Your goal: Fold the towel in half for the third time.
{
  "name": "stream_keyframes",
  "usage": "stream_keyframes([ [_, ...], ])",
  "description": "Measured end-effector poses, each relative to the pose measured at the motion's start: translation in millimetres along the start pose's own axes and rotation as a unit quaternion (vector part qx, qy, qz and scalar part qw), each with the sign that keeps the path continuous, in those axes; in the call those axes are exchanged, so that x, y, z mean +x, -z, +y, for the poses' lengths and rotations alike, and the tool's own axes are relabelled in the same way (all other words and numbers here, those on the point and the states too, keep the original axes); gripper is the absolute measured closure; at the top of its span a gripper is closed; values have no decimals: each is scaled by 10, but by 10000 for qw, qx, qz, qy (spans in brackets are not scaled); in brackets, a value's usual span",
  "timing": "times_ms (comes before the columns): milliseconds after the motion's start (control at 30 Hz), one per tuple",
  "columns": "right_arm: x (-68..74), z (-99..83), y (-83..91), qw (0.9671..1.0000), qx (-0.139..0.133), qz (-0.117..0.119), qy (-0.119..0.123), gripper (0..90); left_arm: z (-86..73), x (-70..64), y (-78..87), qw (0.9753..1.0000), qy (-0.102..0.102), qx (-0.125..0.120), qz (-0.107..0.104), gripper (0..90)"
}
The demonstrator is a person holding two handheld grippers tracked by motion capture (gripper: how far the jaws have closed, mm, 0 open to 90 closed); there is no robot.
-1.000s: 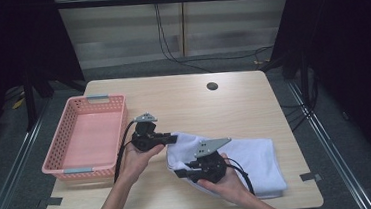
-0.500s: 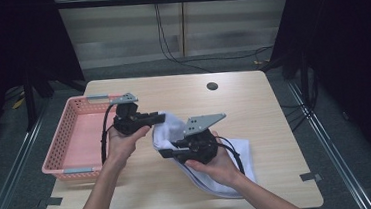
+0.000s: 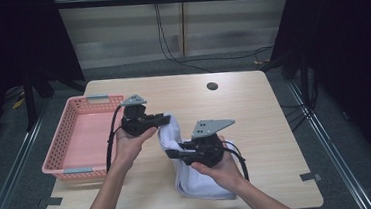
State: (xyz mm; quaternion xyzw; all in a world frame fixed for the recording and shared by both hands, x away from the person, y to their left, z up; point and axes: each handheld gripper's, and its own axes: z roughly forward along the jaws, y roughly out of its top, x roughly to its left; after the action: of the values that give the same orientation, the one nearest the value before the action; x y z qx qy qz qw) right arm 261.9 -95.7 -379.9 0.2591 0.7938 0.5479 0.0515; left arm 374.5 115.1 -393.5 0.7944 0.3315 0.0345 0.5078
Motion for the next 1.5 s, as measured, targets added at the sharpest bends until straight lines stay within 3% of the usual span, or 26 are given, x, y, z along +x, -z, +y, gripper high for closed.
stream_keyframes([
  [133,-74,-207,204,9994,-16,-282,-221,764,14,-110,-219,9998,-93,169,-43,771],
  [267,-38,-465,410,9973,27,-661,-320,764,-3,-286,-470,9989,-216,315,-286,764],
  [400,-73,-746,578,9957,149,-818,-416,752,-88,-460,-837,9964,-427,704,-218,768],
  [467,-125,-887,636,9938,248,-910,-583,751,-141,-472,-976,9960,-273,771,-357,768],
  [600,-157,-1108,721,9900,551,-1098,-694,731,-268,-547,-1193,9937,-310,949,-510,757],
  [700,-164,-1274,796,9863,806,-1233,-747,671,-304,-593,-1279,9936,-152,829,-757,715],
  [833,-182,-1380,957,9844,894,-1342,-705,521,-259,-667,-1194,9937,-318,426,-987,640],
  [900,-231,-1373,1047,9828,864,-1432,-787,453,-210,-673,-1077,9944,-260,201,-1004,584],
  [1000,-333,-1308,1135,9816,643,-1571,-879,384,-193,-670,-838,9940,-284,90,-1053,563],
  [1100,-450,-1173,1131,9805,505,-1721,-798,358,-308,-680,-652,9941,-366,278,-980,612],
  [1167,-568,-1075,1064,9788,574,-1817,-756,335,-470,-718,-538,9923,-514,561,-973,664],
  [1233,-705,-975,964,9776,579,-1879,-746,317,-627,-777,-456,9905,-539,810,-971,667],
  [1267,-766,-917,907,9764,582,-1934,-769,301,-705,-807,-410,9892,-625,928,-943,663],
  [1400,-984,-690,685,9776,401,-1900,-812,282,-975,-918,-288,9848,-703,1242,-985,624],
  [1500,-1100,-641,506,9771,595,-1875,-806,322,-1121,-971,-247,9799,-806,1487,-1060,600],
])
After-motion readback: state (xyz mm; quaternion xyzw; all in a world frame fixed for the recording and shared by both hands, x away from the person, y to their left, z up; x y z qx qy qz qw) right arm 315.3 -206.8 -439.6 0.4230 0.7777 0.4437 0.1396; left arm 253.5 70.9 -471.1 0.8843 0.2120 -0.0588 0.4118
